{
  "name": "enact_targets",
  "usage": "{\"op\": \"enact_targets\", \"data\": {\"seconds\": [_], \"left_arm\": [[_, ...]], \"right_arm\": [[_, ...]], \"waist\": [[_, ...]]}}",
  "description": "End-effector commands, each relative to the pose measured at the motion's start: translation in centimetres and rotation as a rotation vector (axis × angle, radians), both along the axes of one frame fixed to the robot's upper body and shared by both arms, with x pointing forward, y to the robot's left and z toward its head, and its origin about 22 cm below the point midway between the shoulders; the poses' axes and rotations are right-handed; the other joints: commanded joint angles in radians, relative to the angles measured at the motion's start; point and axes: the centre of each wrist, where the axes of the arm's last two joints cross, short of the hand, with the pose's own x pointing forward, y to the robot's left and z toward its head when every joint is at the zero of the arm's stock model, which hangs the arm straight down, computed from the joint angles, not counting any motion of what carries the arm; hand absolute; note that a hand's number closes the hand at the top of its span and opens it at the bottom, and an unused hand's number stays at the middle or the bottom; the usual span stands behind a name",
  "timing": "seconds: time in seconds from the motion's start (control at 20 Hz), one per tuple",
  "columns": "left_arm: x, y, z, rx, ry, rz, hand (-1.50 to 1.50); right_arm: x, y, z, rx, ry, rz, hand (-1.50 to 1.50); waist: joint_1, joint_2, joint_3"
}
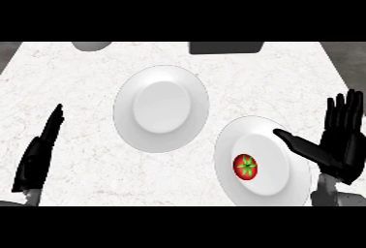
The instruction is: Pick the tomato from the plate and place it in the plate
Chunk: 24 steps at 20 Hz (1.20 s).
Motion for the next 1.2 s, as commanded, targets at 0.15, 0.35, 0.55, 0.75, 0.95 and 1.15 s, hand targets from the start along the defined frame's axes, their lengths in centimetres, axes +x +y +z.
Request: {"op": "enact_targets", "data": {"seconds": [0.15, 0.35, 0.55, 0.75, 0.95, 1.15], "left_arm": [[-2.1, 2.3, -0.2, 0.029, 0.027, 0.003, 0.0], [-2.6, 2.3, -0.2, 0.013, 0.014, -0.012, 0.0], [-3.2, 2.1, -1.0, 0.021, 0.01, -0.012, 0.0], [-2.8, 3.1, 0.3, 0.027, 0.024, -0.036, 0.0], [-2.1, 1.3, -0.9, 0.01, -0.008, -0.033, 0.0], [-1.6, 1.1, -0.5, 0.021, 0.001, -0.04, 0.0]], "right_arm": [[-6.4, 5.8, 1.2, 0.109, -0.134, -0.319, -1.5], [-12.0, 9.2, 2.9, 0.059, -0.093, -0.216, -1.5], [-15.5, 7.0, 0.7, -0.147, 0.158, -0.072, -1.5], [-16.4, 5.1, 2.2, -0.273, 0.323, -0.035, -1.5], [-15.9, 3.9, 5.4, -0.302, 0.434, -0.01, -1.5], [-15.4, 2.7, 7.4, -0.367, 0.58, 0.027, -1.5]], "waist": [[0.013, -0.001, 0.006], [0.024, 0.009, 0.004], [0.03, 0.014, 0.002], [0.053, 0.022, 0.0], [0.056, 0.026, 0.001], [0.057, 0.025, 0.002]]}}
